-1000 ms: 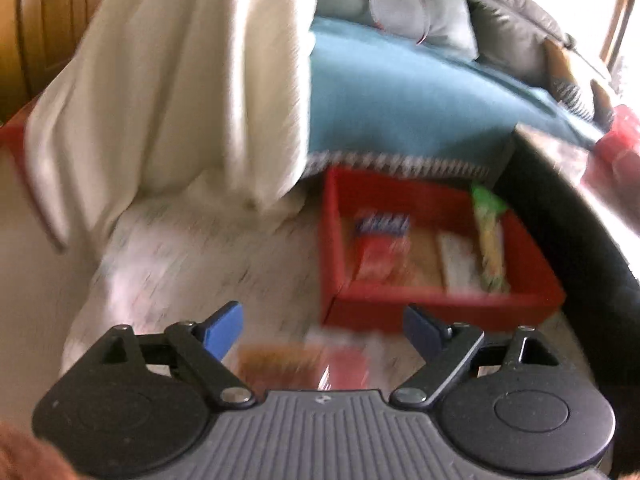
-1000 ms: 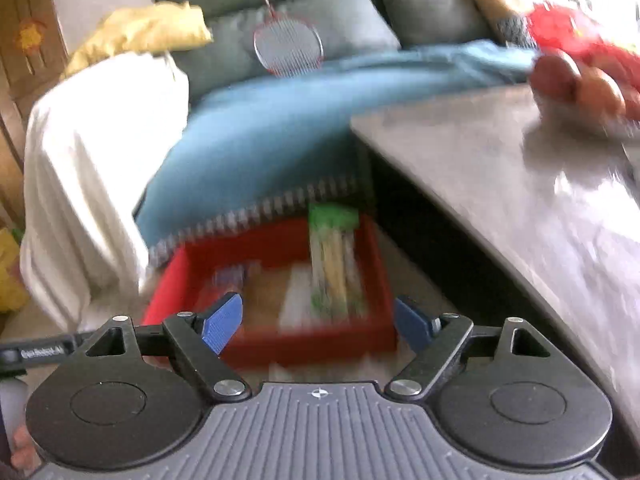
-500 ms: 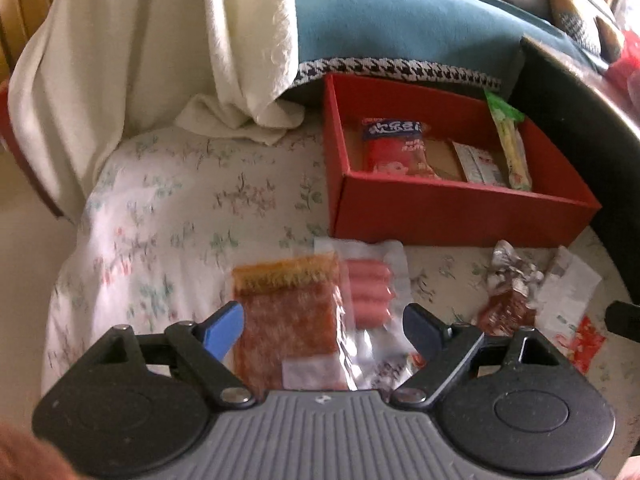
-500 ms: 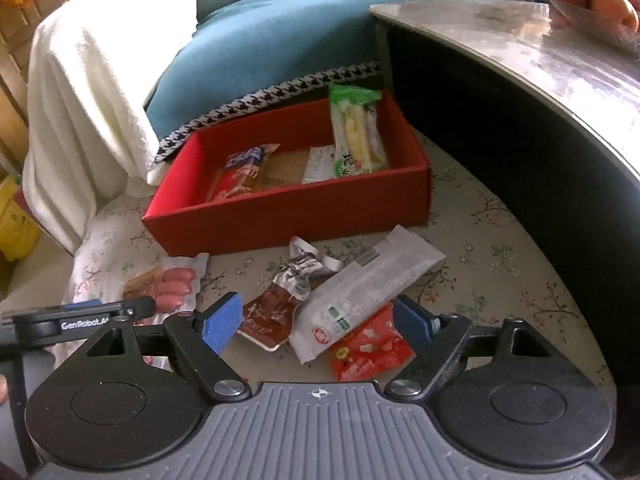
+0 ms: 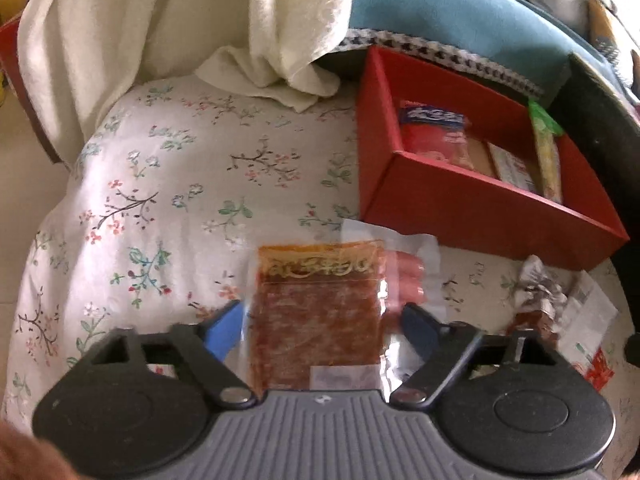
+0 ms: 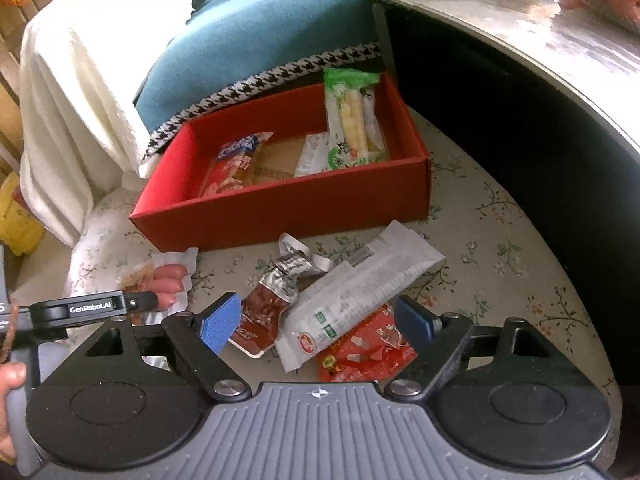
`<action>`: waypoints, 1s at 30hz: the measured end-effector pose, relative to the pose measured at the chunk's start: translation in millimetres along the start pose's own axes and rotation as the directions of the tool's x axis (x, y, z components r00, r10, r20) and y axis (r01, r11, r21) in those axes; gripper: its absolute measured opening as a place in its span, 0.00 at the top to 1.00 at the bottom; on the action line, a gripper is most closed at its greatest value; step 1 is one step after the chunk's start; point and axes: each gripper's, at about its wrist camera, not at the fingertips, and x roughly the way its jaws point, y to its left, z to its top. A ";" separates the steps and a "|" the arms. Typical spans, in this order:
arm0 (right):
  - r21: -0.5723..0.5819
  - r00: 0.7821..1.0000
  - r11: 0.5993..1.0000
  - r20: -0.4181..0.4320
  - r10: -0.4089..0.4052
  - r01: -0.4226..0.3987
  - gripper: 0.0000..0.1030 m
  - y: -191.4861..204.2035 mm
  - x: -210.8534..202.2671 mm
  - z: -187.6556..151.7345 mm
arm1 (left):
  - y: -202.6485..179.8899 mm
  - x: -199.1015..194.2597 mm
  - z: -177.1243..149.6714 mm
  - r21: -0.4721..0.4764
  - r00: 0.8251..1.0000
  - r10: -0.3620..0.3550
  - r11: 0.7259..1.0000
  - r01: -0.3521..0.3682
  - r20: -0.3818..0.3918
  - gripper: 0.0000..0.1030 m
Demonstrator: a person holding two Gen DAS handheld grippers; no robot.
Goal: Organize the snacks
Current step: 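Lift the red square spicy packet with the left tool while the right tool nears the foil packet, then grasp the brown foil-topped packet with the right tool while the left tool holds the red packet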
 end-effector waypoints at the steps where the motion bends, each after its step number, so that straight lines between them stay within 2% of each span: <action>1: -0.008 1.000 1.000 -0.006 -0.007 0.007 0.15 -0.9 1.2 0.0 | -0.2 -3.4 -1.5 -0.002 1.000 -0.009 1.000 0.009 -0.005 0.41; 7: 0.063 0.998 0.996 -0.043 -0.056 0.058 0.18 -22.2 12.9 -0.2 | 1.9 -22.4 -5.9 -0.022 0.999 -0.044 0.999 0.044 0.010 0.44; 11: 0.138 0.998 0.990 -0.058 -0.033 0.041 0.20 -31.4 21.2 1.4 | 6.5 -42.7 -4.2 -0.025 0.995 -0.080 0.996 0.082 0.058 0.44; 15: 0.213 1.000 0.977 -0.019 0.009 -0.005 0.22 -27.9 20.9 5.9 | 8.1 -53.5 -3.0 -0.006 0.991 -0.114 0.993 0.114 0.071 0.44; 18: 0.174 0.998 0.983 0.017 0.054 -0.056 0.23 -5.8 19.7 10.5 | 10.3 -55.3 -3.0 -0.001 0.989 -0.131 0.991 0.131 0.068 0.44; 20: 0.135 0.998 0.989 -0.001 0.058 -0.057 0.25 11.4 28.3 12.7 | 11.4 -56.6 -4.2 0.000 0.989 -0.135 0.991 0.135 0.065 0.44; 24: 0.128 0.996 0.990 -0.063 0.063 -0.054 0.34 32.8 58.8 14.7 | 16.6 -61.9 -5.1 -0.003 0.986 -0.154 0.988 0.155 0.067 0.44; 27: 0.110 0.997 0.994 -0.078 0.025 -0.016 0.40 41.5 73.6 13.6 | 19.8 -63.6 -4.4 -0.006 0.984 -0.162 0.987 0.163 0.069 0.44; 30: 0.086 0.997 0.996 -0.079 0.004 0.003 0.41 47.0 79.3 13.9 | 18.0 -62.4 -5.1 0.008 0.985 -0.162 0.987 0.161 0.062 0.44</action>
